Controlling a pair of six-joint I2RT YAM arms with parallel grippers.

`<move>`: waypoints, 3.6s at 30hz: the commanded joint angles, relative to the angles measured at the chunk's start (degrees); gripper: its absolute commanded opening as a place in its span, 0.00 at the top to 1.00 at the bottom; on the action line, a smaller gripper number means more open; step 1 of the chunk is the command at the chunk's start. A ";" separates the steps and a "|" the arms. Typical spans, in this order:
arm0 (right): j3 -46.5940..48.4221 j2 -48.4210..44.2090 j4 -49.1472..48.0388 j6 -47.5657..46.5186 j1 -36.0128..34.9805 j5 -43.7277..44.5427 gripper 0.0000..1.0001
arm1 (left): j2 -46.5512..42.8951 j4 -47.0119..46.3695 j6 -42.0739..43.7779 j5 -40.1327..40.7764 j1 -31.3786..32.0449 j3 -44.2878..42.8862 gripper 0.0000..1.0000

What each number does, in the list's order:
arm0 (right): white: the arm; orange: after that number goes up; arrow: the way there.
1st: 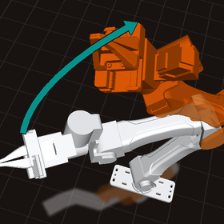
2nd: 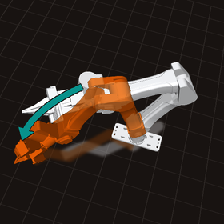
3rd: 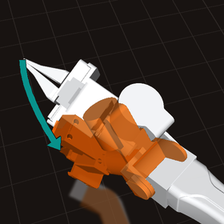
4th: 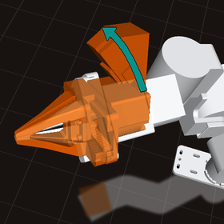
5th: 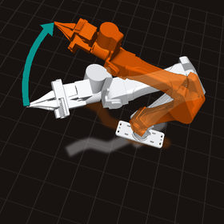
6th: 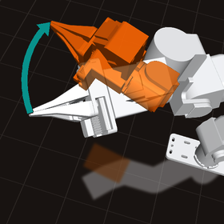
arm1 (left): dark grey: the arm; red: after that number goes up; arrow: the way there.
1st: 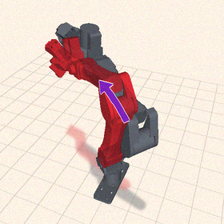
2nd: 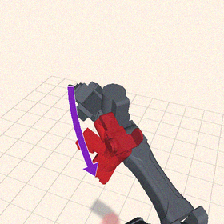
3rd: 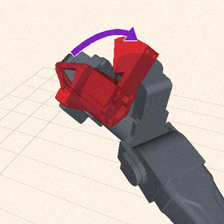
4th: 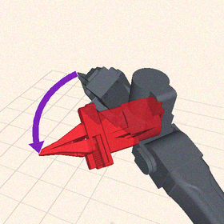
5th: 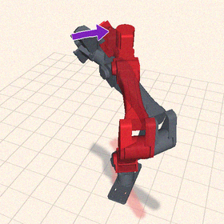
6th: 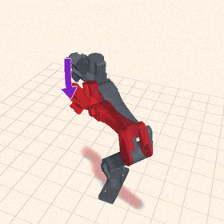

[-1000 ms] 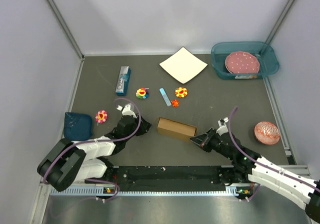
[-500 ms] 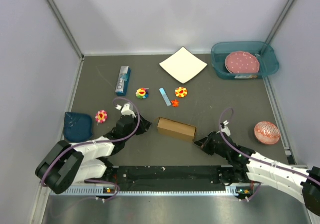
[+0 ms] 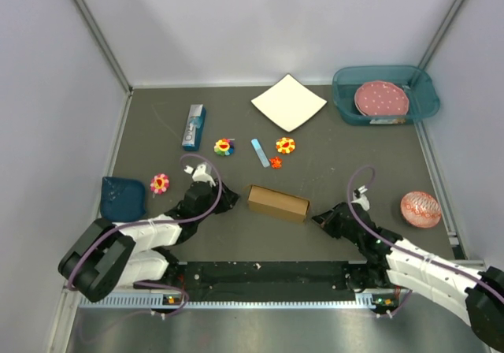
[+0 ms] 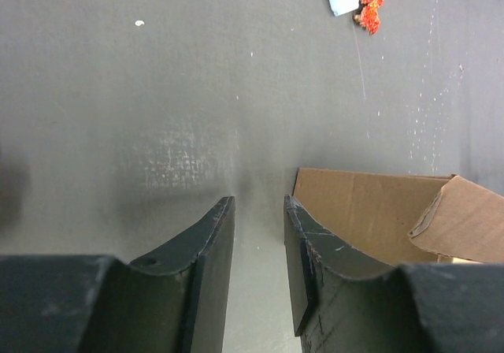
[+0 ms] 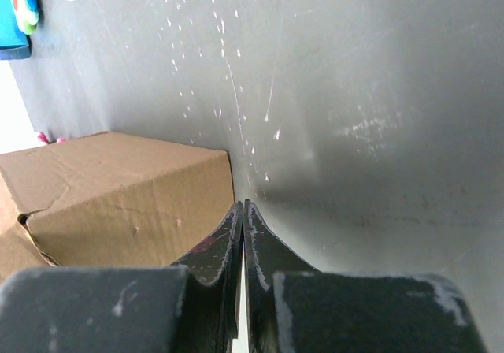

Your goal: Fold the paper box

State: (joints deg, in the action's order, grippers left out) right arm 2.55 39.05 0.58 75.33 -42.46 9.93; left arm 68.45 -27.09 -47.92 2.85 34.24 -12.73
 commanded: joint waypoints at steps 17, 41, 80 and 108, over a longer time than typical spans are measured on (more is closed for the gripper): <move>4.04 17.11 -17.63 -5.28 4.75 -3.87 1.00 | 2.13 -12.10 -1.47 -5.93 1.44 1.83 0.64; 11.43 36.01 -29.67 -9.41 8.27 -9.67 1.00 | -8.41 -7.63 -2.18 1.10 5.93 7.63 0.65; 35.51 6.13 21.30 -41.04 5.46 2.81 0.68 | -34.62 15.15 5.29 10.15 20.59 -3.09 0.74; 38.67 13.95 18.41 -47.91 -2.45 4.83 0.68 | -12.81 -8.50 13.21 21.50 29.92 -2.48 0.76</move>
State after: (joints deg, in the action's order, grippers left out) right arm 38.28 52.03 21.41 29.32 -42.96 12.91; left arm 56.21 -31.40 -35.22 24.29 63.75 -14.61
